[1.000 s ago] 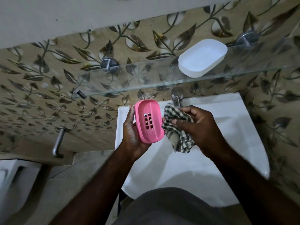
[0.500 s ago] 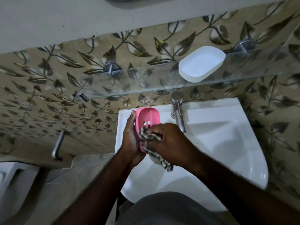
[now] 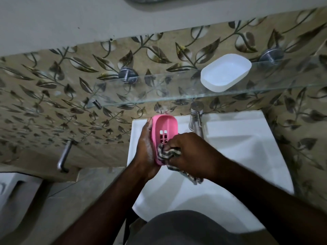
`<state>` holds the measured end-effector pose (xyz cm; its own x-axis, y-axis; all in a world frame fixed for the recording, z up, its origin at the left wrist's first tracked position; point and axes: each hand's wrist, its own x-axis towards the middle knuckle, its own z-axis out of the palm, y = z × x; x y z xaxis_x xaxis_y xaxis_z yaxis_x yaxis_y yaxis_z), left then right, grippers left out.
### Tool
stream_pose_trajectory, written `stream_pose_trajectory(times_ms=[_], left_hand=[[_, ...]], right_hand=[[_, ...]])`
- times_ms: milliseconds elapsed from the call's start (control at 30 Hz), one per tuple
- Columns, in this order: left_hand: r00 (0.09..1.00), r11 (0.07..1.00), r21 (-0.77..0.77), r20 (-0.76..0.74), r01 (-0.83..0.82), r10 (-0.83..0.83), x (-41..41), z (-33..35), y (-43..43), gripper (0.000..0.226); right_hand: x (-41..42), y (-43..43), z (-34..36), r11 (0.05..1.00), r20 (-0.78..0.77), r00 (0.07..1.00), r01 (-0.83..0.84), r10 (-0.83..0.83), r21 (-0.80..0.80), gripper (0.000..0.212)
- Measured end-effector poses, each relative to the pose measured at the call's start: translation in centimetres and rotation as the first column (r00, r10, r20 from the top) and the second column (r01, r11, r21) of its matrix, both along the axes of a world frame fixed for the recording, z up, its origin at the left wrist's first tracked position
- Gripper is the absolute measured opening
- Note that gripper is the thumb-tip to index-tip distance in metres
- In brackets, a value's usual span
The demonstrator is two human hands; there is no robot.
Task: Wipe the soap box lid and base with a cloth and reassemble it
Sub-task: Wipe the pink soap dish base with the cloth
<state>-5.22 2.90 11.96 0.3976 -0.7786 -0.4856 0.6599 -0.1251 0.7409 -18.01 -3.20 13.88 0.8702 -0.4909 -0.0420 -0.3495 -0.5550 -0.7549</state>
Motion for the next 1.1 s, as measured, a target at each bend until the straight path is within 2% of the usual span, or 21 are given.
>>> stream_pose_trajectory(times_ms=[67, 100, 200, 267, 300, 333, 400, 467, 600, 667, 733, 800, 833, 867, 933, 967, 1000, 1100], left_hand=[[1.0, 0.999, 0.052, 0.0, 0.0, 0.0, -0.3, 0.1, -0.2, 0.066], [1.0, 0.999, 0.053, 0.0, 0.003, -0.003, -0.4, 0.2, -0.4, 0.067], [1.0, 1.0, 0.023, 0.029, 0.009, -0.009, -0.2, 0.6, -0.8, 0.065], [0.999, 1.0, 0.001, 0.025, 0.029, -0.029, -0.2, 0.7, -0.7, 0.063], [0.999, 0.999, -0.009, 0.023, 0.034, -0.034, -0.2, 0.6, -0.6, 0.063], [0.999, 1.0, -0.01, 0.021, 0.025, -0.025, -0.2, 0.4, -0.4, 0.063], [1.0, 1.0, 0.006, 0.007, 0.003, -0.003, -0.1, 0.0, -0.1, 0.065], [1.0, 1.0, 0.021, -0.017, 0.008, -0.008, 0.0, -0.3, 0.0, 0.063], [0.997, 0.996, -0.025, -0.002, 0.082, -0.082, 0.0, -0.1, -0.2, 0.061], [0.994, 0.993, -0.059, 0.043, 0.098, -0.096, -0.2, 0.1, -0.3, 0.056], [0.996, 0.992, -0.089, 0.03, 0.089, -0.086, -0.2, 0.1, 0.0, 0.055], [0.997, 0.989, -0.135, -0.049, 0.056, -0.064, 0.4, -0.3, 0.6, 0.059], [0.994, 0.988, -0.149, -0.099, 0.038, -0.053, 0.9, -0.5, 0.9, 0.062], [0.987, 0.987, -0.16, -0.151, 0.028, -0.053, 1.3, -0.6, 1.2, 0.064], [0.974, 0.986, -0.164, -0.216, 0.029, -0.065, 1.9, -0.7, 1.6, 0.066], [0.972, 0.987, -0.159, -0.228, 0.026, -0.062, 2.1, -0.9, 1.8, 0.067], [0.97, 0.988, -0.153, -0.237, 0.022, -0.058, 2.3, -1.0, 1.8, 0.067], [0.972, 0.991, -0.134, -0.231, 0.011, -0.042, 2.7, -1.3, 2.0, 0.063]], right_hand=[[-0.1, -0.7, -0.1, 0.97, -0.102, 0.993, 0.038, -0.064, -0.241, 0.024], [-0.1, -1.1, -0.2, 0.958, -0.065, 0.988, 0.116, -0.137, -0.262, 0.023], [0.3, -0.9, -0.5, 0.932, 0.117, 0.936, 0.345, -0.333, -0.107, 0.02], [0.6, 0.0, -0.5, 0.924, 0.207, 0.901, 0.376, -0.381, 0.065, 0.021], [0.7, 0.8, -0.3, 0.933, 0.229, 0.906, 0.332, -0.357, 0.142, 0.02], [0.7, 1.5, 0.0, 0.957, 0.239, 0.929, 0.257, -0.283, 0.136, 0.018], [0.5, 1.9, 0.0, 0.993, 0.187, 0.977, 0.11, -0.1, -0.04, 0.012], [0.5, 0.8, -0.1, 0.996, 0.14, 0.988, 0.073, -0.067, -0.043, 0.015], [1.8, -2.3, -0.4, 0.936, 0.195, 0.941, 0.309, -0.275, -0.17, 0.015], [2.2, -3.3, -0.2, 0.882, 0.243, 0.884, 0.442, -0.398, -0.163, 0.015], [2.0, -3.4, 0.0, 0.877, 0.288, 0.842, 0.481, -0.457, -0.012, 0.015], [1.6, -2.9, -0.1, 0.856, 0.32, 0.797, 0.441, -0.512, 0.27, 0.016], [1.3, -2.6, -0.1, 0.806, 0.334, 0.762, 0.392, -0.554, 0.444, 0.016], [0.9, -2.4, -0.2, 0.718, 0.34, 0.718, 0.312, -0.607, 0.623, 0.015], [0.3, -2.2, -0.3, 0.459, 0.29, 0.642, 0.11, -0.71, 0.881, 0.018], [0.1, -2.1, -0.4, 0.36, 0.257, 0.622, 0.044, -0.74, 0.932, 0.02], [0.0, -2.0, -0.7, 0.308, 0.233, 0.611, 0.019, -0.757, 0.951, 0.022], [0.3, -1.1, -1.4, 0.266, 0.194, 0.632, 0.02, -0.751, 0.964, 0.028]])
